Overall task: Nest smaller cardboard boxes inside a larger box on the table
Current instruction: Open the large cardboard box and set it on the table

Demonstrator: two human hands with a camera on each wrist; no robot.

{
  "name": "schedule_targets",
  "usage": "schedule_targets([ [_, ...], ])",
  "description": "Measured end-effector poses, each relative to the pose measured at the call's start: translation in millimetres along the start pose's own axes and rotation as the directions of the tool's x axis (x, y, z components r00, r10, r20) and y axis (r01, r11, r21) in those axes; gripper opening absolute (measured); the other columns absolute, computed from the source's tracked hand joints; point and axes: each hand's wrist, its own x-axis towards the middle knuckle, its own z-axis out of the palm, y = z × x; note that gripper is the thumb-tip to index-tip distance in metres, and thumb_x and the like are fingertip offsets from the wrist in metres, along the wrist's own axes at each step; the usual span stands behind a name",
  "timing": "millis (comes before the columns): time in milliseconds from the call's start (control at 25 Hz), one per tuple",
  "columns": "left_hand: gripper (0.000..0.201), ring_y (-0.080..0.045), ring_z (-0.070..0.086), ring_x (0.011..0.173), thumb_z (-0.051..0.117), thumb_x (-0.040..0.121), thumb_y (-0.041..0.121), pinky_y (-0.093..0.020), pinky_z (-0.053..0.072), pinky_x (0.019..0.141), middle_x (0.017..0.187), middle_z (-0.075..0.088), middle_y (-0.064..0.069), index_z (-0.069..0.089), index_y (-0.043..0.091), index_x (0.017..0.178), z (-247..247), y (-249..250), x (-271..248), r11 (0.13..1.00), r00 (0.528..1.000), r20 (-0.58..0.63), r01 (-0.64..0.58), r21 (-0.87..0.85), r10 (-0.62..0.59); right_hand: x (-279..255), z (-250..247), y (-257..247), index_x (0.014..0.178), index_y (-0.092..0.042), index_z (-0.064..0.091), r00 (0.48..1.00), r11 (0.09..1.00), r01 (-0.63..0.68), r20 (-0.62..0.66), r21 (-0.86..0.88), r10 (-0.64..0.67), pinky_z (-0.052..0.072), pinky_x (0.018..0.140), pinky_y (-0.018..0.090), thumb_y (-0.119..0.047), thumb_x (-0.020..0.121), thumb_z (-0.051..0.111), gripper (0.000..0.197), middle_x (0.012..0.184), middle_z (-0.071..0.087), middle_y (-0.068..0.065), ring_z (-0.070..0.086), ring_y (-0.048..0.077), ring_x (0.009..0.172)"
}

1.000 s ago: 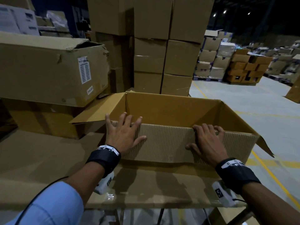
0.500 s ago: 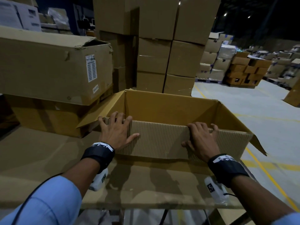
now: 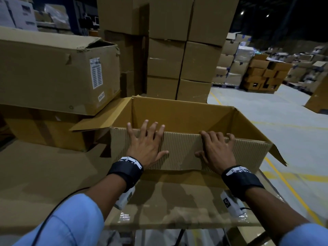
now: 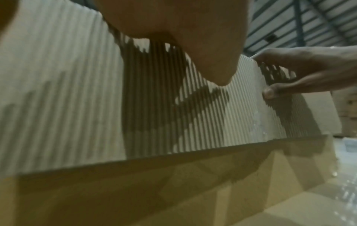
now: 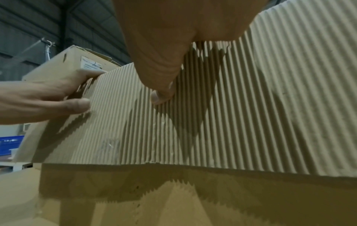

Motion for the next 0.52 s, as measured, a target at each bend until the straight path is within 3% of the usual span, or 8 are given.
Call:
schedule_targets([
  [120,0.083,-0.041,0.023,0.143,0.047,0.08,0.079,-0.081,0.005,0.104,0.147,0.035,-0.012,0.024,0.025,0.14,4.5,6.6,0.9,0.999,0.999,-0.041,0.031,-0.024,-0.032,-1.5,-1.9,-1.6,0.137,-0.025,0.036,1.0,1.0,-0.017,0.01,-0.006,0.017,0.029,0.101,0.061,-0.063,0.084,0.058,0.069,0.118,0.053,0.003,0.051,0.028,0.11],
  [240,0.08,-0.042,0.03,0.14,0.049,0.078,0.079,-0.082,0.006,0.103,0.14,0.043,-0.012,0.032,0.024,0.133,4.3,5.2,1.0,1.0,0.998,-0.054,0.023,-0.018,-0.024,-3.6,-5.5,2.0,0.138,-0.026,0.035,1.0,1.0,0.002,0.001,0.002,-0.002,0.031,0.1,0.061,-0.064,0.084,0.055,0.069,0.119,0.053,0.004,0.052,0.028,0.11],
  [520,0.084,-0.04,0.011,0.148,0.023,0.081,0.083,-0.079,-0.005,0.105,0.15,0.03,-0.01,0.025,0.026,0.143,2.1,0.9,-4.2,0.999,1.0,0.001,0.018,0.029,-0.018,-13.5,-4.3,24.0,0.148,-0.023,0.028,0.999,0.997,0.049,0.013,0.063,-0.05,0.033,0.104,0.048,-0.079,0.084,0.039,0.086,0.126,0.053,0.006,0.05,0.027,0.114],
])
